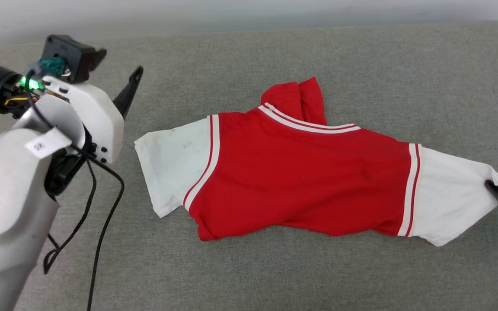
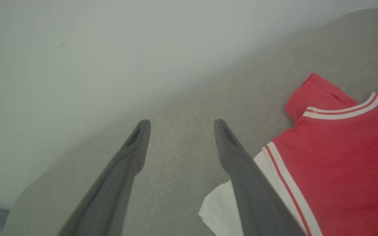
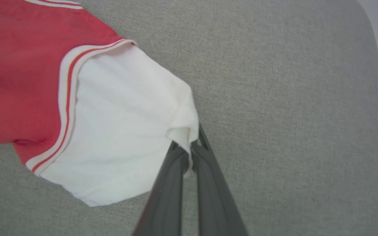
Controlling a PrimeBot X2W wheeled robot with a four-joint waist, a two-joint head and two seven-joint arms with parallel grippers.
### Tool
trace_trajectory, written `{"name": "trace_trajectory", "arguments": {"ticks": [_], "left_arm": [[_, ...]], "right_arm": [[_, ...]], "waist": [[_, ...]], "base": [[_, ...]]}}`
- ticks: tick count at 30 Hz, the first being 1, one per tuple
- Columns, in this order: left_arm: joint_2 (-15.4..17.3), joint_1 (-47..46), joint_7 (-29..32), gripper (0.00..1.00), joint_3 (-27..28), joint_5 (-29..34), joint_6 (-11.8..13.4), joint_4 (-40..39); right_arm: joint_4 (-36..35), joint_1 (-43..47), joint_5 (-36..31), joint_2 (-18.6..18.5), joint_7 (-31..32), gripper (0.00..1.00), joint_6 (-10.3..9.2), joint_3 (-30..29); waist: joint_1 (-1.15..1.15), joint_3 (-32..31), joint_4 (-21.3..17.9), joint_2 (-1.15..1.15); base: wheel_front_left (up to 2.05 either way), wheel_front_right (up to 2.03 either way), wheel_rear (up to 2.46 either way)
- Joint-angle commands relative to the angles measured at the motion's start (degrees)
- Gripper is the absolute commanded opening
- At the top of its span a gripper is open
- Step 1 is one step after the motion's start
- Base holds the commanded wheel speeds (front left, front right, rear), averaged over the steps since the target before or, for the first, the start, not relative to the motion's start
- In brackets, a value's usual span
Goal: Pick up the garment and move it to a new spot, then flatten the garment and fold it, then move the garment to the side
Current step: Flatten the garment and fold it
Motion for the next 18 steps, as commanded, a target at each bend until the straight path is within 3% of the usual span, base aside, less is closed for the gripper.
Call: {"name": "trace_trajectory", "arguments": {"ticks": [1,8,18], "left_arm": [[1.1,-0.9,2.4,1.0,-1.4,-1.8,-0.1,0.2],[6.0,-6.8,17.8,1.0,-11.3,-12.7,-0.1,1.3],[8.2,-12.0,29.5,1.0,-21.6,-20.1,-0.1,6.5]], "right_arm": [[-0.4,0.3,-0.5,0.5,0.1,0.0,-0.08,-0.4],[-2.1,-0.3,-1.9,2.3,1.0,0.0,-0.08,-1.9],[-4.3,-2.5,-3.1,4.0,1.8,0.0,-0.08,-1.3]], "waist": [[0.0,0.6,-0.5,0.0],[0.0,3.2,-1.3,0.0],[0.0,6.8,-3.1,0.0]], "base": [[0.0,0.0,0.0],[0.0,0.0,0.0],[0.0,0.0,0.0]]}}
